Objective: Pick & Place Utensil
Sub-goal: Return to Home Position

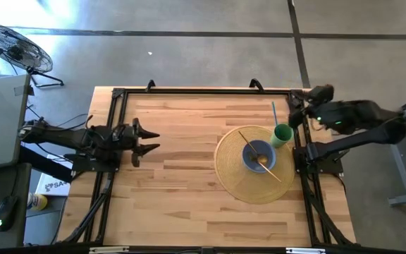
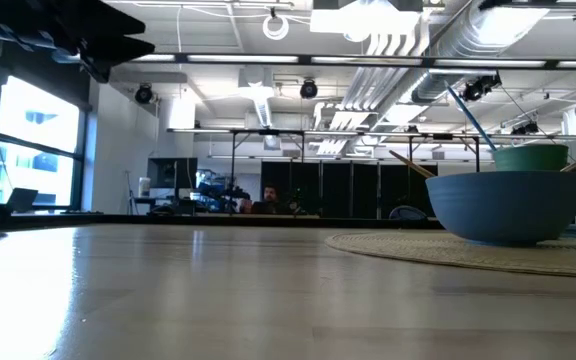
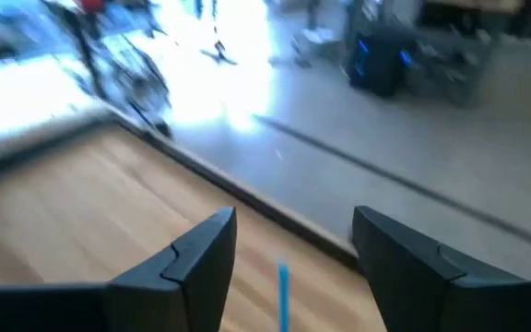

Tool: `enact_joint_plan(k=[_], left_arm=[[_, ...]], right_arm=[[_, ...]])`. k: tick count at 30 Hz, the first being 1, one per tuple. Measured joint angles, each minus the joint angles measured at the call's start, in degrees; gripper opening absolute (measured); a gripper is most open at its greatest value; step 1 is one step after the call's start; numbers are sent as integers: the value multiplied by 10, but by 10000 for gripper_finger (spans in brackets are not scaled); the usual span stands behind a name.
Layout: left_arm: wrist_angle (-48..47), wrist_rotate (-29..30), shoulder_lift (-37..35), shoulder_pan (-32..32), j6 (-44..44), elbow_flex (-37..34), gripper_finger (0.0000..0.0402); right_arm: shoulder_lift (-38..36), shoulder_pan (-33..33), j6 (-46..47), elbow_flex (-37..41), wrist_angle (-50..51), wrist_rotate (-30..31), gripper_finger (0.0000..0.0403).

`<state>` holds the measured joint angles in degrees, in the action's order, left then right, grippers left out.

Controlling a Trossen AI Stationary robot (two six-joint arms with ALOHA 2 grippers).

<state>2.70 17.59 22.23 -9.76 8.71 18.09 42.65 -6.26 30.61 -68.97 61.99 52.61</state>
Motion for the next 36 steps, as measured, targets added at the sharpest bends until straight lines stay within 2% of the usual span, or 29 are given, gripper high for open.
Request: enact_joint_plan(k=[4,11,14,21,24,30,34,36], left_arm=[[-16,1,-34,0,-11,0,188],[-49,2,-93,0,-24,0,188],[-66,2,-107,0,-22,0,188],[-74,1,-110,0,-23,0,188],[-71,1,-110,0,-24,0,188],[-76,-2,-109,0,-22,0,188],[-78,-1,-107,0,-20,0,188],[-79,2,-108,0,-19,0,188]], right_arm=[[-12,-32,-80,-8,-88,-14,211],[-15,-112,-170,76,-255,-70,210],[-14,-146,-200,127,-346,-121,208],[-25,-190,-206,239,-509,-309,188],[-37,-193,-217,300,-578,-346,163],[-71,-175,-197,430,-688,-410,78],[-87,-142,-186,476,-726,-470,20],[-91,-121,-191,486,-729,-504,5]])
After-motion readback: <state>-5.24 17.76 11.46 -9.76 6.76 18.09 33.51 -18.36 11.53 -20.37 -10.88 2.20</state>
